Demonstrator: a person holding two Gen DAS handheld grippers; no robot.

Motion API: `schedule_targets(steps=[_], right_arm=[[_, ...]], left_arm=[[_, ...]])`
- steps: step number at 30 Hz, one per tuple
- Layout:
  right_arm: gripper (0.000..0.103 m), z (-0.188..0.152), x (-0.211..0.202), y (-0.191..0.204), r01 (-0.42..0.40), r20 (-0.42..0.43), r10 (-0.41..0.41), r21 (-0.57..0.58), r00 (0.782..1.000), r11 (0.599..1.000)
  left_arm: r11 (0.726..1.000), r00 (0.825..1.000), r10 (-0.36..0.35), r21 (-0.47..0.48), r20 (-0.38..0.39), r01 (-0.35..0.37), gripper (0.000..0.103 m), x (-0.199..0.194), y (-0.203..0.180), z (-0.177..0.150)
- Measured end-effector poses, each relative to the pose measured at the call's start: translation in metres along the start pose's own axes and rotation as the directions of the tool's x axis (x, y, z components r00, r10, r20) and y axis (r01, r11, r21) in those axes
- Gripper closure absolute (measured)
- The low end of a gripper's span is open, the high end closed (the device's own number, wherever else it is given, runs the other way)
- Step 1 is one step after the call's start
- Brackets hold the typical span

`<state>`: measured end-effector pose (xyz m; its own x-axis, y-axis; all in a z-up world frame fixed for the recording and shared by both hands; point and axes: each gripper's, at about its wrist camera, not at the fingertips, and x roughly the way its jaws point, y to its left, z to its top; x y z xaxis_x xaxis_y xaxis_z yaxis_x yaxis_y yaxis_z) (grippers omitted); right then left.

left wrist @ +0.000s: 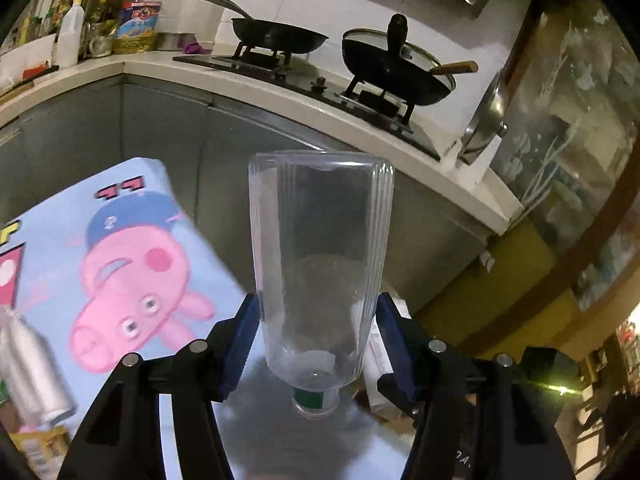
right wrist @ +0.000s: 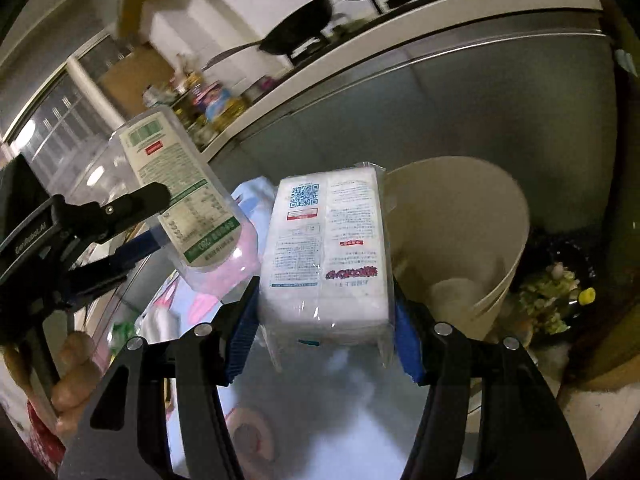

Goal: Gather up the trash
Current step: 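Carry the bottle and tissue pack to the beige bin and open both tools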

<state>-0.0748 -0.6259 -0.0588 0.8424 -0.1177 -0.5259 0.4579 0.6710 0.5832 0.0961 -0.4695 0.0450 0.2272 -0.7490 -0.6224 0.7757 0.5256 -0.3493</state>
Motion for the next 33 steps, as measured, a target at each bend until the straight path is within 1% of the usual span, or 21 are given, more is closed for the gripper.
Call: schedule_targets(steps=[3, 8, 11, 12, 14, 15, 16, 17, 20, 25, 30, 33], right_arm=[[0.045, 0.012, 0.011, -0.013, 0.03, 0.005, -0.03, 0.023, 1.0, 0.999], [0.044, 0.018, 0.024, -0.031, 0.067, -0.006, -0.067, 0.043, 0.998, 0.997], [0.043, 0.018, 0.034, -0.035, 0.083, -0.026, -0.082, 0.043, 0.996, 0.996], [0.043, 0.018, 0.037, -0.037, 0.087, -0.034, -0.085, 0.047, 0.996, 0.995], [0.038, 0.015, 0.044, -0.041, 0.085, -0.057, -0.081, 0.074, 0.995, 0.994], [0.037, 0.013, 0.046, -0.043, 0.088, -0.062, -0.083, 0.085, 0.995, 0.993], [0.037, 0.011, 0.047, -0.046, 0.088, -0.063, -0.082, 0.097, 0.995, 0.991], [0.036, 0.011, 0.046, -0.047, 0.089, -0.057, -0.084, 0.105, 0.995, 0.99], [0.032, 0.01, 0.04, -0.046, 0.103, -0.023, -0.101, 0.101, 0.995, 0.989], [0.032, 0.007, 0.038, -0.043, 0.106, -0.011, -0.106, 0.087, 0.994, 0.991], [0.032, 0.001, 0.033, -0.034, 0.121, 0.002, -0.121, 0.056, 0.993, 0.991], [0.032, -0.006, 0.025, -0.028, 0.122, 0.015, -0.123, 0.053, 0.992, 0.991]], left_arm=[[1.0, 0.999, 0.004, -0.026, 0.05, -0.003, 0.043, 0.019, -0.003, 0.006], [0.997, 0.997, 0.007, -0.08, 0.08, 0.0, 0.043, 0.051, -0.002, 0.01], [0.996, 0.998, 0.002, -0.094, 0.067, 0.005, 0.045, 0.067, -0.003, 0.011], [0.996, 0.998, 0.003, -0.089, 0.061, 0.002, 0.048, 0.071, -0.005, 0.011], [0.997, 1.0, -0.007, -0.076, 0.029, 0.009, 0.048, 0.081, -0.009, 0.01], [0.997, 1.0, -0.013, -0.079, 0.003, 0.013, 0.042, 0.084, -0.01, 0.01], [0.997, 1.0, -0.016, -0.082, -0.019, 0.015, 0.033, 0.086, -0.011, 0.009], [0.997, 1.0, -0.013, -0.079, -0.018, 0.011, 0.032, 0.086, -0.013, 0.008], [0.999, 1.0, 0.0, -0.034, -0.002, 0.0, 0.03, 0.077, -0.018, 0.003], [1.0, 1.0, -0.005, 0.003, 0.013, 0.005, 0.03, 0.051, -0.018, -0.006], [1.0, 0.998, -0.006, 0.0, 0.057, 0.006, 0.03, 0.004, -0.004, -0.017], [1.0, 0.995, 0.0, -0.015, 0.098, 0.002, 0.03, -0.032, 0.012, -0.024]])
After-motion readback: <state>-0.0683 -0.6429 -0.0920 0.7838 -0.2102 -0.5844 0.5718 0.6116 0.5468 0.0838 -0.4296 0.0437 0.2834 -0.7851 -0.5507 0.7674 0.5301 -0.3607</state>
